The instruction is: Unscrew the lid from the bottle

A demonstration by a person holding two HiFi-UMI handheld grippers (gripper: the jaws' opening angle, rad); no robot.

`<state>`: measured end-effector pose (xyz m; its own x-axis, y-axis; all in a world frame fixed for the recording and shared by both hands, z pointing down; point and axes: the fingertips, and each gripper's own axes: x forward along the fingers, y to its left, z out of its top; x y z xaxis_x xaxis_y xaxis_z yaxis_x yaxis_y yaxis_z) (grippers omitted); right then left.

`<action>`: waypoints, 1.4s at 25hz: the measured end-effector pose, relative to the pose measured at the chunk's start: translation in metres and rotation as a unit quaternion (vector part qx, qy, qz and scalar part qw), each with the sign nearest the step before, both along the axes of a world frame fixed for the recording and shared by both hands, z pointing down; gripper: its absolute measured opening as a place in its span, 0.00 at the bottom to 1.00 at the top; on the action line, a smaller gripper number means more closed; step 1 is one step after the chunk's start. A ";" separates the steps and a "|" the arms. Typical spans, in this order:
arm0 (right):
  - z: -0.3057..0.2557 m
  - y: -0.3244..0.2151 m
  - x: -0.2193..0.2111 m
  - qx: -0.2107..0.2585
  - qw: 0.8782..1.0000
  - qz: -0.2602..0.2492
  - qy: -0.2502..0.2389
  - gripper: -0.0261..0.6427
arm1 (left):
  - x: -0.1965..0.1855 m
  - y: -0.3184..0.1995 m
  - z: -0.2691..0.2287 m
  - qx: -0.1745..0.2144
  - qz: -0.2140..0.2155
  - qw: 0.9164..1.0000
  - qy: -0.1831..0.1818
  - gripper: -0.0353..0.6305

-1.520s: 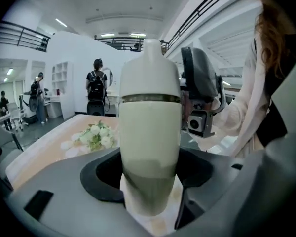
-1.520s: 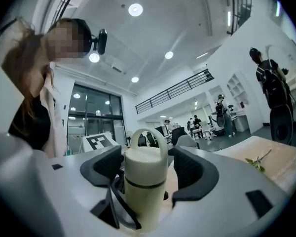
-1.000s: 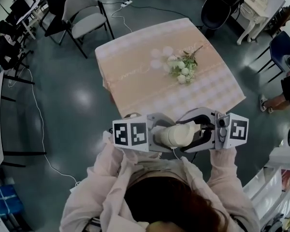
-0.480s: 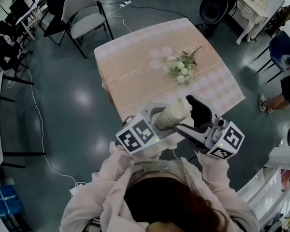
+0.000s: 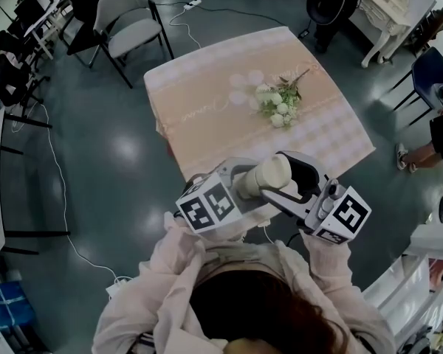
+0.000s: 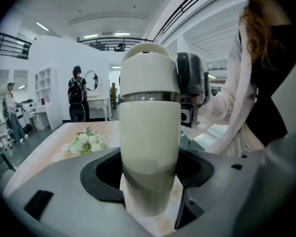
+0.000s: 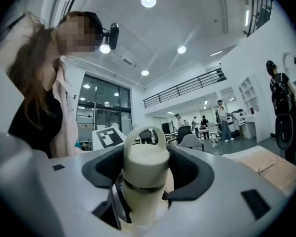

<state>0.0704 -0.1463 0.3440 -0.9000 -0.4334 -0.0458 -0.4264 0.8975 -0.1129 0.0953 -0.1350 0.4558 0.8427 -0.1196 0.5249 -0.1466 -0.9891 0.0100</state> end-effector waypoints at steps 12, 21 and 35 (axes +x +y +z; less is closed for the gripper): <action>-0.017 -0.030 0.064 -0.002 0.989 0.127 -0.079 0.49 | -0.008 -0.004 -0.004 0.001 -0.020 0.999 0.033 0.53; 0.046 -0.044 0.081 -0.057 0.977 0.206 -0.009 0.49 | -0.017 -0.029 -0.007 0.005 -0.079 0.996 0.051 0.53; 0.086 -0.039 0.079 -0.096 0.971 0.217 0.022 0.49 | -0.013 -0.031 -0.013 -0.004 -0.080 0.994 0.076 0.53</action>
<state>0.1495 -0.1850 0.4302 -0.6301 -0.7690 0.1081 -0.7681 0.5967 -0.2325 0.0827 -0.1659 0.4430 0.8825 -0.2552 0.3951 -0.2990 -0.9528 0.0525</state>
